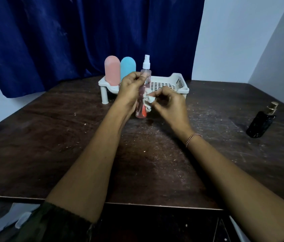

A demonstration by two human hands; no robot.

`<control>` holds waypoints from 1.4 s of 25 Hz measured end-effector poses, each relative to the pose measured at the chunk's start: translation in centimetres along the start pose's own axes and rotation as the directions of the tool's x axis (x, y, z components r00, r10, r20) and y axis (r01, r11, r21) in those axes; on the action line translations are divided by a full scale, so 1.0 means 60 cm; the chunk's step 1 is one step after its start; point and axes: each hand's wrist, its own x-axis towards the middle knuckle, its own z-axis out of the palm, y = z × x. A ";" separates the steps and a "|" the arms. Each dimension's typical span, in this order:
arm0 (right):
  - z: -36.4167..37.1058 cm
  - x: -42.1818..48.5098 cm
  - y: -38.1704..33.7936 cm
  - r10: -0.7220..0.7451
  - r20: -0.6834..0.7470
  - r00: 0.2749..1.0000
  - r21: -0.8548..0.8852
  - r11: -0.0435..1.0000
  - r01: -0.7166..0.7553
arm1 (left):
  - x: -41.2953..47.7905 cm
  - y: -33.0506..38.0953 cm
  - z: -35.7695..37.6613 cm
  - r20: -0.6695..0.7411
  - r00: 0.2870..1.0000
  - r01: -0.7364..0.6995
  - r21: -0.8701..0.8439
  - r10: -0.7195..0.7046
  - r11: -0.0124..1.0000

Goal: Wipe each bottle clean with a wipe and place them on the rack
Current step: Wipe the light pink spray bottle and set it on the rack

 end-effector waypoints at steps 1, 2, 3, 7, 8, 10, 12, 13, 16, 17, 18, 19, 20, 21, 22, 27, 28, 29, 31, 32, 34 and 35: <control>0.001 -0.002 0.000 -0.002 0.058 0.998 0.001 1.000 0.002 | 0.002 0.002 -0.003 -0.017 1.000 -0.004 -0.032 0.003 0.999; 0.003 -0.004 0.001 -0.005 0.113 0.994 0.003 1.000 0.005 | 0.002 0.004 -0.006 -0.023 1.000 -0.004 -0.041 0.003 0.999; 0.004 -0.006 0.001 -0.013 0.156 0.988 0.004 1.000 0.012 | 0.002 0.004 -0.009 -0.021 1.000 0.001 -0.030 -0.002 1.000; 0.005 -0.009 -0.002 0.002 0.097 0.995 0.044 0.999 -0.006 | -0.001 0.000 -0.013 0.051 0.998 0.037 0.019 -0.038 0.999; 0.003 -0.007 -0.003 0.036 0.037 0.999 0.088 0.995 -0.039 | -0.003 0.000 -0.011 0.077 0.996 0.044 0.015 -0.045 0.999; -0.001 -0.002 -0.006 0.105 -0.029 0.994 0.178 0.979 -0.098 | -0.006 0.001 -0.008 0.112 0.992 0.054 0.002 -0.054 0.999; -0.001 0.000 -0.008 0.146 -0.032 0.989 0.218 0.966 -0.136 | -0.007 0.004 -0.007 0.117 0.991 0.065 -0.021 -0.062 0.998; -0.001 0.000 -0.010 0.166 -0.027 0.986 0.242 0.958 -0.155 | -0.007 0.005 -0.006 0.112 0.992 0.066 -0.041 -0.061 0.997; 0.004 0.001 -0.011 0.197 -0.006 0.980 0.308 0.933 -0.185 | -0.003 0.009 -0.006 0.055 0.998 0.037 -0.131 -0.030 0.991; 0.006 0.001 -0.010 0.200 0.016 0.980 0.315 0.929 -0.194 | -0.003 0.011 -0.006 0.019 1.000 0.027 -0.175 -0.024 0.984; 0.008 0.000 -0.009 0.202 0.042 0.979 0.316 0.926 -0.204 | -0.002 0.013 -0.007 -0.021 0.999 0.024 -0.231 -0.030 0.973; 0.009 0.000 -0.008 0.202 0.067 0.977 0.315 0.925 -0.213 | -0.003 0.017 -0.007 -0.062 0.997 0.029 -0.294 -0.049 0.955; 0.011 -0.001 -0.007 0.201 0.085 0.976 0.310 0.925 -0.218 | -0.003 0.021 -0.008 -0.106 0.991 0.036 -0.361 -0.079 0.932; 0.014 -0.002 -0.007 0.195 0.096 0.976 0.307 0.927 -0.215 | -0.003 0.025 -0.010 -0.146 0.983 0.041 -0.430 -0.115 0.902; 0.016 -0.002 -0.007 0.184 0.101 0.978 0.310 0.928 -0.207 | -0.001 0.028 -0.014 -0.183 0.971 0.042 -0.497 -0.152 0.867; 0.028 -0.003 -0.016 0.051 0.099 0.994 0.345 0.935 -0.082 | 0.006 0.034 -0.038 -0.309 0.907 -0.021 -0.710 -0.285 0.704; 0.030 -0.003 -0.021 0.043 0.090 0.995 0.369 0.927 -0.074 | 0.008 0.034 -0.043 -0.318 0.898 -0.021 -0.722 -0.304 0.691; 0.031 -0.004 -0.027 0.044 0.083 0.996 0.388 0.919 -0.073 | 0.008 0.035 -0.047 -0.320 0.892 -0.019 -0.733 -0.320 0.680; 0.033 -0.006 -0.037 0.040 0.063 0.997 0.396 0.916 -0.061 | 0.011 0.031 -0.049 -0.335 0.879 -0.016 -0.732 -0.340 0.681; 0.034 -0.007 -0.040 0.035 0.046 0.998 0.380 0.924 -0.050 | 0.014 0.029 -0.049 -0.350 0.871 -0.016 -0.721 -0.344 0.693; 0.034 -0.009 -0.044 0.009 0.008 1.000 0.311 0.950 -0.011 | 0.018 0.026 -0.046 -0.362 0.861 0.002 -0.700 -0.357 0.715; 0.033 -0.011 -0.046 -0.018 -0.003 1.000 0.277 0.961 0.018 | 0.018 0.025 -0.043 -0.357 0.860 0.018 -0.692 -0.364 0.721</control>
